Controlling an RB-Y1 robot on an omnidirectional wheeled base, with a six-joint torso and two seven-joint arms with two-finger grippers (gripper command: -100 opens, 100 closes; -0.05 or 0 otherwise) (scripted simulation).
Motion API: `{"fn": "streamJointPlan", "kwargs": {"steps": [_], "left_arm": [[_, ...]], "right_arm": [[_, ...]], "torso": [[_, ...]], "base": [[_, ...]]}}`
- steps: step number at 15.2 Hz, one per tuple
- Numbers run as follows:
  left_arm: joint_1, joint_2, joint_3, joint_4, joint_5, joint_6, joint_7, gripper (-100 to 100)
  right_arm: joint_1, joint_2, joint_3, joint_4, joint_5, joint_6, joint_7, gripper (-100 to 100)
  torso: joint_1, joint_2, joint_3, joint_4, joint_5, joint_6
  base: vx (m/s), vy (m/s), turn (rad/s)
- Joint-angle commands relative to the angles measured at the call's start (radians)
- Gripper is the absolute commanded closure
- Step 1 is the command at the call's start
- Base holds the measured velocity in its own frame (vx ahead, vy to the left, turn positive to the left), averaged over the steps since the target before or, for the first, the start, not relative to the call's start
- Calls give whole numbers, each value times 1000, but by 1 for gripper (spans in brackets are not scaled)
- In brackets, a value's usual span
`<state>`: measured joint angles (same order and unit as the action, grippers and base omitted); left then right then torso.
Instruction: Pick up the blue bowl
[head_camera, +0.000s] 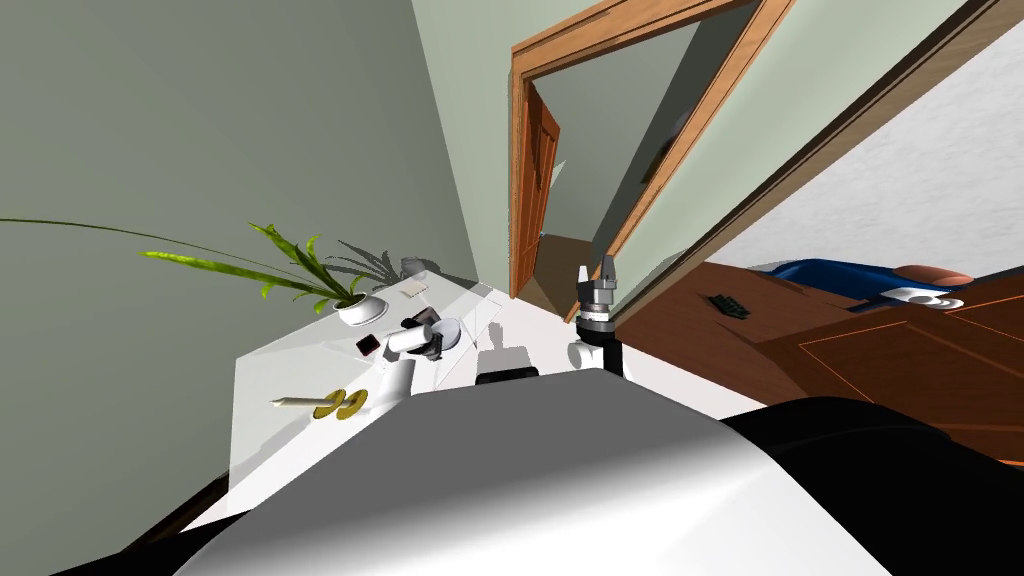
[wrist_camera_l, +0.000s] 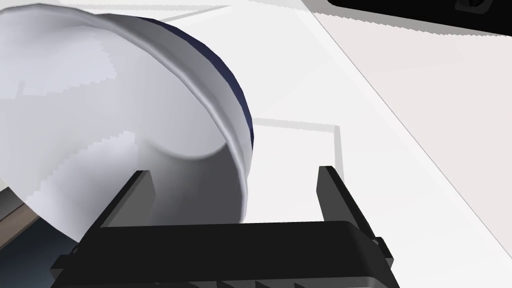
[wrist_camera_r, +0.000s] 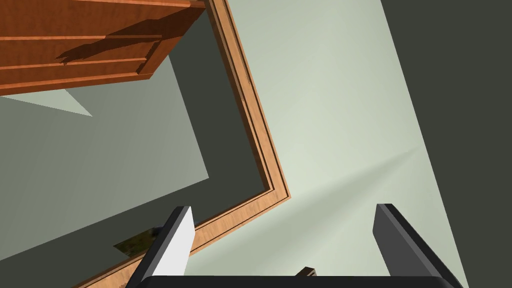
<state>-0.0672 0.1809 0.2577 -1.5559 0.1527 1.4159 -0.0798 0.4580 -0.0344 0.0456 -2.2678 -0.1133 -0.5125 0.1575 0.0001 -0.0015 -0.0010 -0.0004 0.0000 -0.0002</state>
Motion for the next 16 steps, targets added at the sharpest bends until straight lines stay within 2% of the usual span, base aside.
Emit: {"fn": "streamJointPlan", "kwargs": {"steps": [1, 2, 5, 6, 7, 11, 12, 15, 16], "left_arm": [[-1, -3, -6, 35, -3, -36, 2, -100], [-1, -3, -6, 35, -3, -36, 2, -100], [-2, -8, -13, 78, -8, -82, 3, -100], [-4, -6, -10, 65, -6, -64, 2, -100], [-4, -7, -11, 68, -7, -69, 3, 100], [-4, -7, -11, 68, -7, -69, 3, 100], [-1, -3, -6, 35, -3, -36, 2, 100], [0, 0, 0, 0, 0, 0, 0, 100], [1, -3, -4, 17, -3, -22, 1, 100]], "right_arm": [[0, 0, 0, 0, 0, 0, 0, 0], [0, 0, 0, 0, 0, 0, 0, 0], [0, 0, 0, 0, 0, 0, 0, 0], [0, 0, 0, 0, 0, 0, 0, 0], [0, 0, 0, 0, 0, 0, 0, 0], [0, 0, 0, 0, 0, 0, 0, 0], [0, 0, 0, 0, 0, 0, 0, 0], [0, 0, 0, 0, 0, 0, 0, 0], [0, 0, 0, 0, 0, 0, 0, 0]], "torso": [[0, 0, 0, 0, 0, 0], [0, 0, 0, 0, 0, 0], [1, 1, 0, 0, 0, 0], [1, 1, 0, 0, 0, 0], [0, 1, 1, 0, 0, 0], [0, 1, 1, 0, 0, 0], [0, 1, 1, 1, 0, 0], [-2, 3, 2, 2, -1, 0], [-2, 3, 2, 2, -1, 0]], "base": [[13, 8, -3], [12, 12, -4], [11, 14, -3], [7, 9, -3], [0, 0, 0], [0, 0, 0], [-5, -8, 1], [-14, -17, 5], [-9, -11, 2]]}}
